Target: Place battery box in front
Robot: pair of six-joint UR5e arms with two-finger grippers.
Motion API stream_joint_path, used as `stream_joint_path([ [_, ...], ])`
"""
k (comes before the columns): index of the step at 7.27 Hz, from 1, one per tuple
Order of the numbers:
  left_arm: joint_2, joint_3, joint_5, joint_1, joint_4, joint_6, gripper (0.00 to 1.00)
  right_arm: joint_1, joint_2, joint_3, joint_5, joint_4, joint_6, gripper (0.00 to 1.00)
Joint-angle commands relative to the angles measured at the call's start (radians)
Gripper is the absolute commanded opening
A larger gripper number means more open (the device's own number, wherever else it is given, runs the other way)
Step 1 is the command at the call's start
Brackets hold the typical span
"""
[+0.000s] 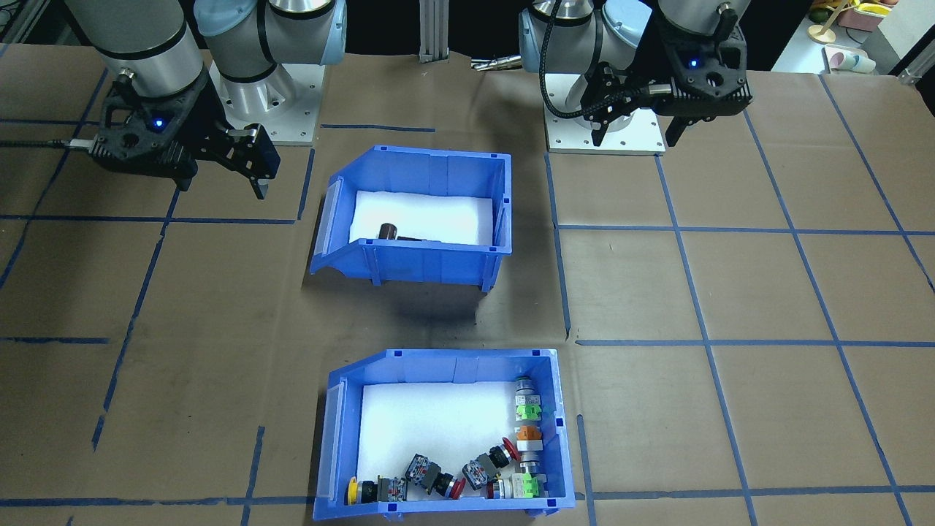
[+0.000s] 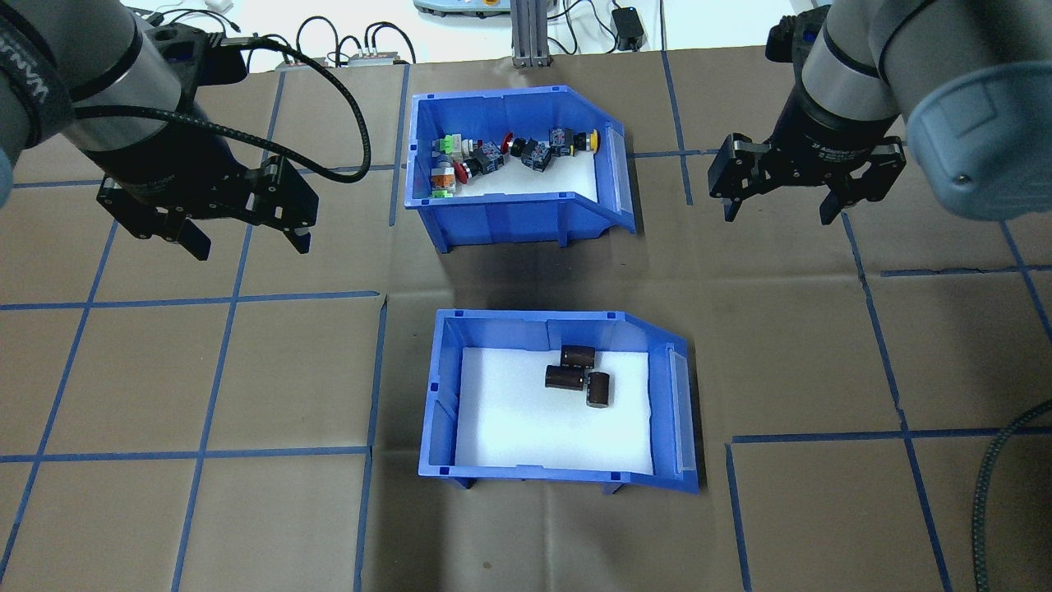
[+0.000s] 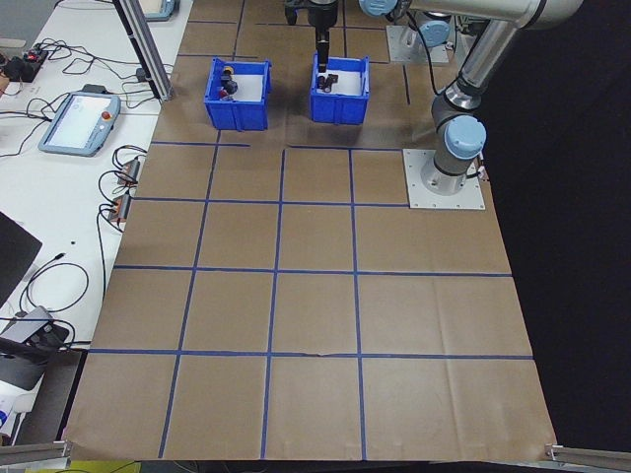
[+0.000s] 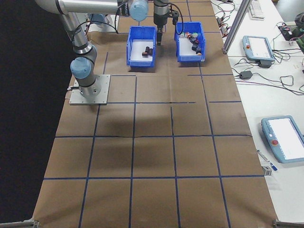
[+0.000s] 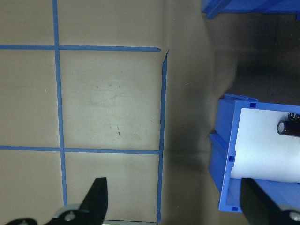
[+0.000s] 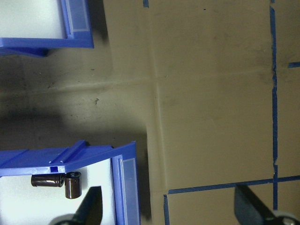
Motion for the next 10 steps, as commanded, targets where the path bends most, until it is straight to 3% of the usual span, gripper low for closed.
stream_joint_path([
  [1, 0.010, -0.053, 0.001, -0.003, 0.002, -0.018, 1.00, 0.006, 0.102, -0.138, -0.014, 0.029, -0.067, 1.00],
  [3, 0.021, -0.166, -0.013, -0.023, 0.016, -0.280, 0.99, 0.053, 0.222, -0.274, 0.006, 0.060, -0.291, 1.00],
  [6, 0.042, -0.304, -0.145, -0.115, 0.138, -0.753, 0.99, 0.236, 0.346, -0.405, -0.010, 0.048, -0.617, 1.00],
  [8, 0.044, -0.445, -0.148, -0.266, 0.332, -1.228, 0.99, 0.268, 0.385, -0.411, -0.010, 0.045, -0.939, 1.00],
  [10, 0.059, -0.565, -0.235, -0.371, 0.424, -1.598, 0.99, 0.355, 0.434, -0.413, -0.010, 0.011, -1.098, 1.00],
])
